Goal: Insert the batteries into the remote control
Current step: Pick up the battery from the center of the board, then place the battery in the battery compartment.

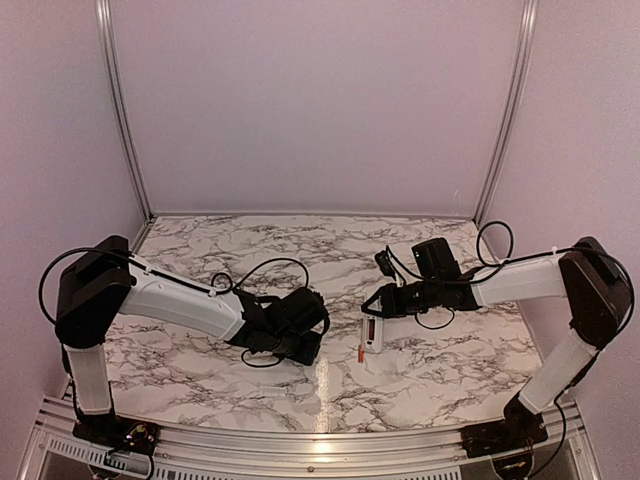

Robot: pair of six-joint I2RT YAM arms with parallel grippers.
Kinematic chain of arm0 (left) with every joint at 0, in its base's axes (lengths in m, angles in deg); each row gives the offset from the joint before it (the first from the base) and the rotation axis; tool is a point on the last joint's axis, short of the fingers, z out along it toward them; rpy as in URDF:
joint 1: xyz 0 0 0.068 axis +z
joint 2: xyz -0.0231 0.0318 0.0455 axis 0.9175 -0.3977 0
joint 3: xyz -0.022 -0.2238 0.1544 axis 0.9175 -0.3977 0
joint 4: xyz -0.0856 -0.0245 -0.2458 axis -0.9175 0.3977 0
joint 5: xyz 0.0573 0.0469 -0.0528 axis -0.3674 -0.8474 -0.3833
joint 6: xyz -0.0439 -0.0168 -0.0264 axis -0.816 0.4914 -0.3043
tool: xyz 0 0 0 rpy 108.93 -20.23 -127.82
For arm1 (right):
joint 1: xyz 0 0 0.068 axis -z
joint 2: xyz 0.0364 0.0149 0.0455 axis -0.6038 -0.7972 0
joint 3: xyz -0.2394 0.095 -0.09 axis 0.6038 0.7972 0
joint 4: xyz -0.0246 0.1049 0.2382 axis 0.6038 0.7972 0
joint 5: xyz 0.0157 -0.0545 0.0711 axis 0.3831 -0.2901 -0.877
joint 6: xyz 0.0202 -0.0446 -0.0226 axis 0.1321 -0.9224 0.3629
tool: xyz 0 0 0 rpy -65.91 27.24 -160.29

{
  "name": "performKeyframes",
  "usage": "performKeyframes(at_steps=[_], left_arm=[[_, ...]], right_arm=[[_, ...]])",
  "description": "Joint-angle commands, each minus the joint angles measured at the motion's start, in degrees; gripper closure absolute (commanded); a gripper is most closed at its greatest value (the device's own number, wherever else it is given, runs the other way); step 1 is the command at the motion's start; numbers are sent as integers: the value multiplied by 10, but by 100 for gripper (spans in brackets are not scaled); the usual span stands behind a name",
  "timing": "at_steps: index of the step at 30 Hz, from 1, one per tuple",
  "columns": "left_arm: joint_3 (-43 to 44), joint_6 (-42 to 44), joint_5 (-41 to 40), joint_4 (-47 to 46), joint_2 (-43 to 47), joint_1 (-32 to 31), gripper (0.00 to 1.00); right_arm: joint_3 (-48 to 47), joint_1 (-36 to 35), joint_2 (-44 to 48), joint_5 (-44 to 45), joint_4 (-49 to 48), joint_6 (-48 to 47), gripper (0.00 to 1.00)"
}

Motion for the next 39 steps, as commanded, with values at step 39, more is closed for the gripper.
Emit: performKeyframes(at_steps=[39], left_arm=[[-21,-166,105,-88,107,-29,100]], right_arm=[[53,-73,10,-101,-196,321,100]])
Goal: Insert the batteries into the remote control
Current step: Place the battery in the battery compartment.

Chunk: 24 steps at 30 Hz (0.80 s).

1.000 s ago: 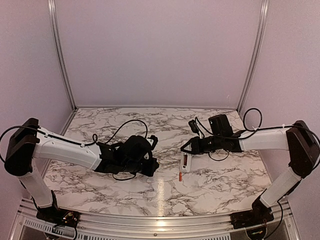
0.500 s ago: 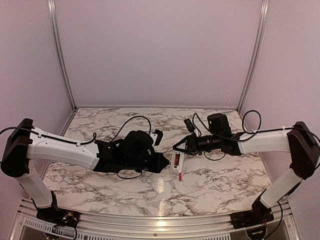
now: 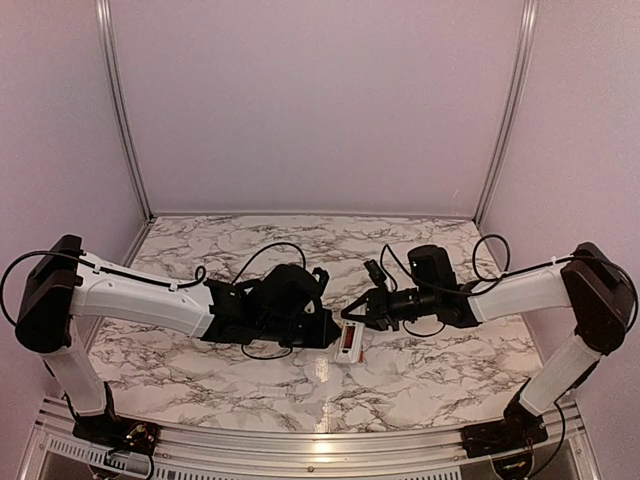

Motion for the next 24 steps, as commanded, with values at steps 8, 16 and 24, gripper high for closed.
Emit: performKeyframes(at_steps=[8,16,24], left_arm=[[34,-42,-5,60,-17,-14,100],[63,-45,-7,93,-32,-24,100],[95,-41,-18,139,-52,-28,100]], right_arm=[[26,-8,-25,21,-120,81,100],[25,-13,-39,25,-142,94,100],[30,-13,-44,16,-167,113,100]])
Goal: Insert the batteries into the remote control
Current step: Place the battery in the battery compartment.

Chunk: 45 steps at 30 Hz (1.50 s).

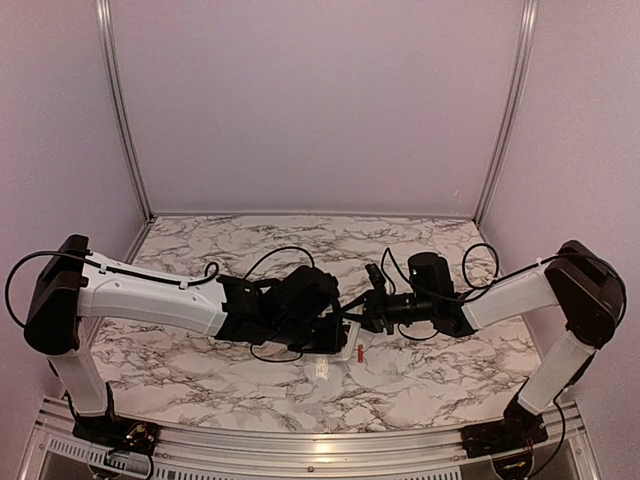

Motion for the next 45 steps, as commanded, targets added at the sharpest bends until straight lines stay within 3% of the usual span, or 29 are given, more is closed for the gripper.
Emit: performKeyframes(at_steps=[1,14,35,45], left_arm=[[32,2,-8,55,-27,-2,100],[59,-20,-60,139,-42,-1,100],[80,-20,-71,171,-57,14,78],[60,3,-68,124,-20,16,66]], right_arm=[[-3,-7,-6,-3,-41,21,100],[1,-7,-2,-15,-46,31,100],[15,-10,-22,-43,-100,78,100],[18,-10,-22,-47,-102,80,100]])
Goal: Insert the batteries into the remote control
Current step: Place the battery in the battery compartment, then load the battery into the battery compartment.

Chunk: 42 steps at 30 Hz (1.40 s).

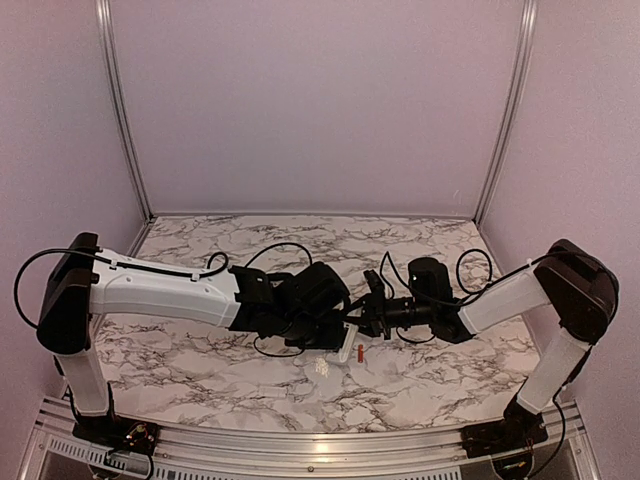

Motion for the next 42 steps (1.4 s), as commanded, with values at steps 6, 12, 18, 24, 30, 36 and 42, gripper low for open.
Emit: performKeyframes(at_steps=[6,12,18,24,30,36,42], left_arm=[[-57,43,-24,-54,80,8,56],[-85,110,-30,-88,131,9,49],[-227,297,-37,-222,266,8,51],[-275,482,70,-241,330,6,61],[-255,616,131,-190,290,-28,65],[-200,606,73,-206,228,-38,69],[-120,508,-2,-138,158,-40,53]], right_arm=[[1,-7,4,-25,-32,7,100],[-3,-7,7,-32,-24,2,100],[-6,-7,13,-52,-15,-7,100],[-13,-7,19,-84,10,-28,100],[-26,-8,35,-103,72,-70,100],[-30,-8,43,-103,102,-87,100],[-30,-8,46,-106,91,-78,100]])
